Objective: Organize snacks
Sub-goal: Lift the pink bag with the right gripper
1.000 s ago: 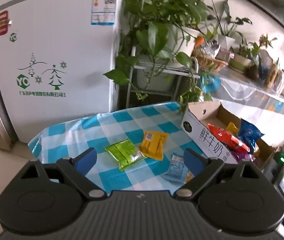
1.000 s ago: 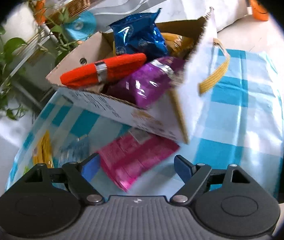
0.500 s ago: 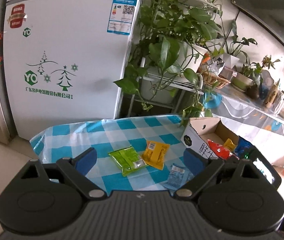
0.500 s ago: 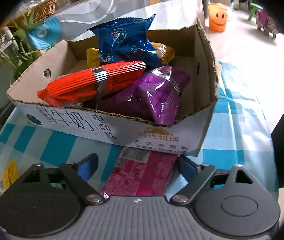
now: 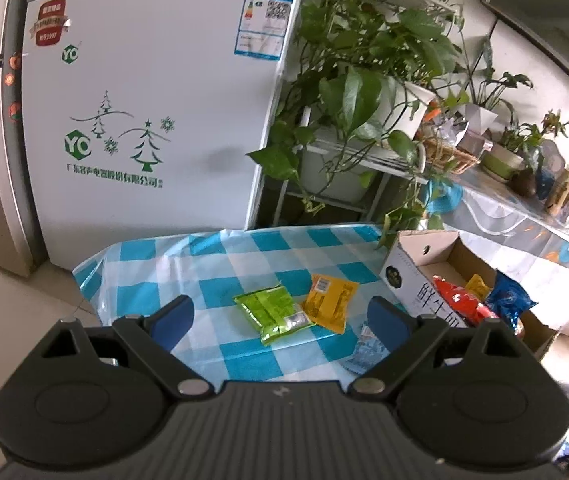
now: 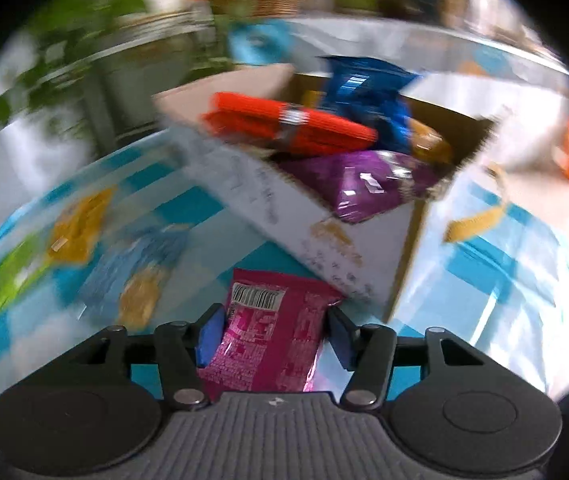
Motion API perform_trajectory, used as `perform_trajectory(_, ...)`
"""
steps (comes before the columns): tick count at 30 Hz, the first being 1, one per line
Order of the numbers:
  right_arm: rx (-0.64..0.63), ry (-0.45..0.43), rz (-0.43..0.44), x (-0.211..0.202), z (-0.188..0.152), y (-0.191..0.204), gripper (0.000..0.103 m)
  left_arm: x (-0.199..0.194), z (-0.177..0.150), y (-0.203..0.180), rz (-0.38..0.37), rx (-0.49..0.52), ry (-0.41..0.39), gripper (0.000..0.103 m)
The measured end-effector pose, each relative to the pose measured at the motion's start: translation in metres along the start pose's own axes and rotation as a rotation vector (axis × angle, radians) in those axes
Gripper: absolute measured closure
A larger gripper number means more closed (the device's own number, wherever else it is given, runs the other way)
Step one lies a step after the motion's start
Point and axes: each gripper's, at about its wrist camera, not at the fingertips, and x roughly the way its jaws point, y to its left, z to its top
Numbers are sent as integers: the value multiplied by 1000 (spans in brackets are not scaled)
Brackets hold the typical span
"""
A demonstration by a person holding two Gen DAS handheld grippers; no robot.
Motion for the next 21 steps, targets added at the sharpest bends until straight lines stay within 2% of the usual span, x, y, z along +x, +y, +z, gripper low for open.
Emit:
perform_trajectory(4,-172,36,143,-11,-8,-9,43,7,-4,0,1,-14,34,10)
perform_trajectory(7,-240,70,205,-23,-12,-11,43,16,-9,-2,-1,-16,68,10)
perform_trajectory(10,-301,108,225,-31,-13,-8,39,24,-14,-6,-15,-6,98,9)
perform_trajectory(12,-344,144,222,-30,-11,-4,32,30,-17,-10,-18,5,113,9)
perform_trajectory(14,-392,162,220,-31,-8,2,32,37,-20,-13,-29,4,127,9)
perform_trajectory(17,-365,232,221,-26,1,2,39,45,-25,-20,-35,21,144,10)
perform_trajectory(19,-397,280,233,-22,10,3,44,50,-28,-23,-41,30,150,10)
perform_trajectory(21,-444,309,255,-19,16,4,45,55,-30,-28,-53,41,154,10)
